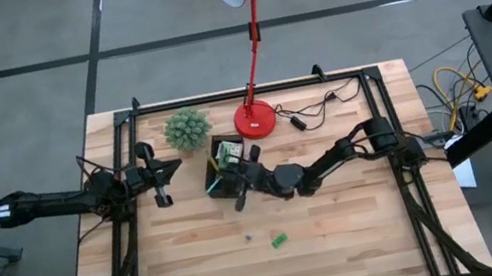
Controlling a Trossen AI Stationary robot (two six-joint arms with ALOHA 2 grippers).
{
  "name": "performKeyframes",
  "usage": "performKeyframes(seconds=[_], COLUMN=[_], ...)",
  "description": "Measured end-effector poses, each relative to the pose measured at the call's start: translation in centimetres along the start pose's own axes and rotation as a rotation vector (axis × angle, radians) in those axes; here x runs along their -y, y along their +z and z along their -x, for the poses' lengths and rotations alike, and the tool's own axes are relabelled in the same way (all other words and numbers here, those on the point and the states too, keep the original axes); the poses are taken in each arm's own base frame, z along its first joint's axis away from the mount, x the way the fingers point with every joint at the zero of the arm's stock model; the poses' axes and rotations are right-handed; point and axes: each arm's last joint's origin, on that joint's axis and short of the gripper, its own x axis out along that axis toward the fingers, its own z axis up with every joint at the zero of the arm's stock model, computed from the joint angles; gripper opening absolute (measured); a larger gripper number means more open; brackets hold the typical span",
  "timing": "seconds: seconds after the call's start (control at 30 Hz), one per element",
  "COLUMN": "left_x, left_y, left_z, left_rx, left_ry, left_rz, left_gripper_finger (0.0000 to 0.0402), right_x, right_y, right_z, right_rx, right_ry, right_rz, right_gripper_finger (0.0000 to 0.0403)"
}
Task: Pick and place office supplies into organizer
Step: Put the yellow pencil in the black desk organizer
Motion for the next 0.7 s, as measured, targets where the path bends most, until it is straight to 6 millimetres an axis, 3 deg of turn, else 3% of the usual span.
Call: performKeyframes(seconds=[0.33,0.7], left_x=[0.0,0.0], left_y=[0.0,0.0], left_z=[0.0,0.0], left_rx=[0.002,0.000], left_ry=[0.001,0.000], left_rz=[0.000,0.000], left_gripper_finger=[0.0000,0.0000], right_x=[-0.2,0.9], right_y=[0.0,-0.1], right_z=[-0.2,-1.0], right_rx=[-0.007,-0.021], right_ry=[0.098,0.128], right_rz=[0.006,-0.033], right_gripper_finger=[0.0009,0.0009])
